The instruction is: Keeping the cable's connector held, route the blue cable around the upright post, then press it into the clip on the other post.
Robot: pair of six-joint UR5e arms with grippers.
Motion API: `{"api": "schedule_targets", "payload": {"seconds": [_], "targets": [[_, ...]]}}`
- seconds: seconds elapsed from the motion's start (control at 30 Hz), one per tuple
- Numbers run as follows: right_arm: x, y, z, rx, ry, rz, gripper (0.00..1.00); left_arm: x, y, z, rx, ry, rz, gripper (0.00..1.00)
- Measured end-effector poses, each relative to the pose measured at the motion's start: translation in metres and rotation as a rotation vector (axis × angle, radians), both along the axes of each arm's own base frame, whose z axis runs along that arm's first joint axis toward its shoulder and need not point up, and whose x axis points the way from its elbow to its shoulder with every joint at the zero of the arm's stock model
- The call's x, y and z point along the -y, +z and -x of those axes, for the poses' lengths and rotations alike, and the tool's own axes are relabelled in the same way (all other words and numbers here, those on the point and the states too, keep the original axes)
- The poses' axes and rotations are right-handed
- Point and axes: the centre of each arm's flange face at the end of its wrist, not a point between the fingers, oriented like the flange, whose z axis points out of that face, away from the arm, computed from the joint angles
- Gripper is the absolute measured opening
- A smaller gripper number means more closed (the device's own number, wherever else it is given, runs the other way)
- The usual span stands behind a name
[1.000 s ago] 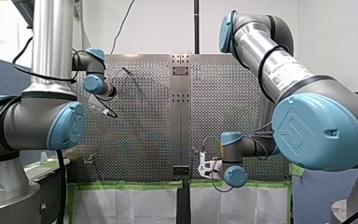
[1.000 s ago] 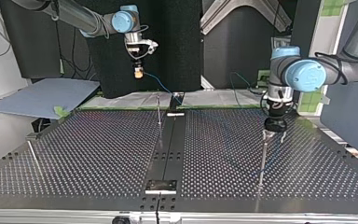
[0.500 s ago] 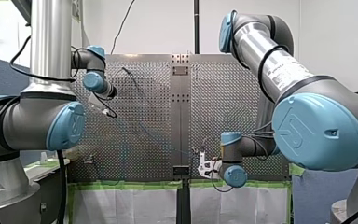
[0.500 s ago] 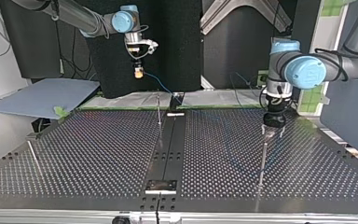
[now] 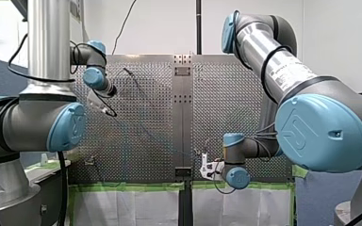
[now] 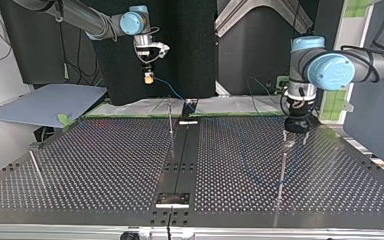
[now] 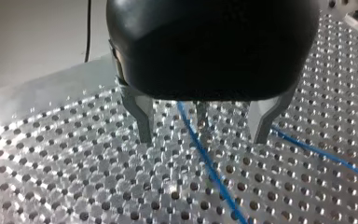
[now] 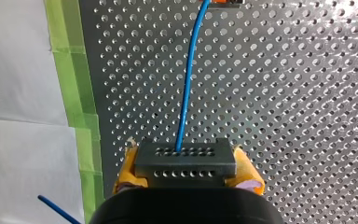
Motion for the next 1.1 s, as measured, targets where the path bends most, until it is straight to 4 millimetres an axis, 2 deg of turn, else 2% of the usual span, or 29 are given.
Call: {"api": "schedule_targets", "payload": {"seconds": [0.23,0.6,0.93,1.1], "targets": [[0.0,0.0,-0.001,0.001,0.005,0.001,0.0,0.005,0.011,0.017,0.015,-0.009,-0.013,1.0],[0.0,0.0,-0.001,0.005,0.007,-0.001,0.0,0.026,0.028,0.051,0.03,-0.064,-0.034,1.0],[0.0,0.001,-0.002,0.012,0.013,-0.003,0.0,0.039,0.057,0.072,0.091,-0.098,-0.108,1.0],[-0.001,0.0,-0.003,0.02,0.032,-0.008,0.0,0.038,0.084,0.078,0.155,-0.098,-0.153,1.0]]}}
